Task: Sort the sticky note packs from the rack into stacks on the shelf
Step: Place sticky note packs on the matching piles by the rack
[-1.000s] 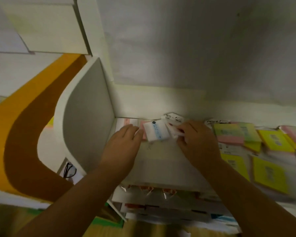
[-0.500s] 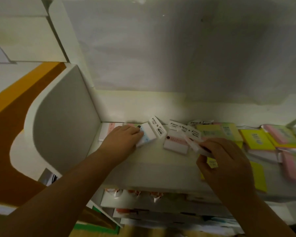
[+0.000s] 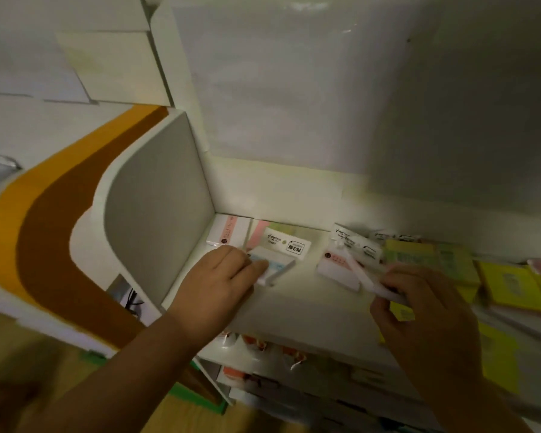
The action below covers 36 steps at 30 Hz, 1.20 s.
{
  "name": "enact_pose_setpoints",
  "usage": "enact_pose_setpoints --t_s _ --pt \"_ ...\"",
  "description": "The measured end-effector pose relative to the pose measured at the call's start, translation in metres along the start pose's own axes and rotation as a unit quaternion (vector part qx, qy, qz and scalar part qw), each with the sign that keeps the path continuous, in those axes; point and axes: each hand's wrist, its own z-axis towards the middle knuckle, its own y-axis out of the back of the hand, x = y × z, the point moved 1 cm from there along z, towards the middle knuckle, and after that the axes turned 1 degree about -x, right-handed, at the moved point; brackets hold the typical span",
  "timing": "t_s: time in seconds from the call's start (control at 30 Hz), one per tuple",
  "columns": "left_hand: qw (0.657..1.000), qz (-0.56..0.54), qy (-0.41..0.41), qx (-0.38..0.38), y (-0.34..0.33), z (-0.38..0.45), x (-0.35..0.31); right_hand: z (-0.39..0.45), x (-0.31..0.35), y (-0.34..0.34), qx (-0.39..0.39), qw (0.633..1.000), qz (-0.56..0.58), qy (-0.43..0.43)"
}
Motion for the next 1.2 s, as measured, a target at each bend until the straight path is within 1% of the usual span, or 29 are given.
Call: enact_pose_setpoints --t_s 0.13,0.2,0.37,0.5,0.57,0.7,0.77,0.87,0.97,1.07,1.2 --pt "0.998 -0.003 0.036 -0.043 0.037 -0.017 -0.005 0.018 0.016 -0.016 0.006 0.998 0.039 0.040" --pt "0.997 0.014 0.047 -0.056 0.058 -0.023 -0.006 0.028 0.027 -0.024 0.005 0.996 0.060 0.059" --pt "0.992 0.071 0.064 -0.088 0.106 -0.032 -0.005 0.052 0.065 -0.036 -0.028 0.991 0.097 0.088" --pt "0.982 0.093 0.074 -0.144 0.144 -0.042 0.008 0.070 0.100 -0.039 -0.047 0.988 0.115 0.095" --pt "0.974 0.119 0.073 -0.177 0.167 -0.051 0.020 0.081 0.123 -0.038 -0.073 0.984 0.117 0.115" --pt "0.947 0.170 0.100 -0.255 0.214 -0.081 0.057 0.099 0.184 -0.039 -0.113 0.972 0.130 0.160" --pt "0.935 0.196 0.115 -0.273 0.233 -0.107 0.081 0.103 0.224 -0.044 -0.131 0.964 0.140 0.185" --pt "0.927 0.219 0.156 -0.262 0.251 -0.158 0.123 0.104 0.293 -0.057 -0.147 0.949 0.154 0.231" --pt "0.929 0.214 0.223 -0.202 0.261 -0.218 0.168 0.098 0.364 -0.084 -0.123 0.941 0.185 0.257" --pt "0.931 0.190 0.271 -0.154 0.268 -0.281 0.207 0.084 0.430 -0.132 -0.066 0.938 0.222 0.259" --pt "0.935 0.154 0.295 -0.121 0.277 -0.333 0.242 0.069 0.479 -0.187 0.012 0.941 0.231 0.247"
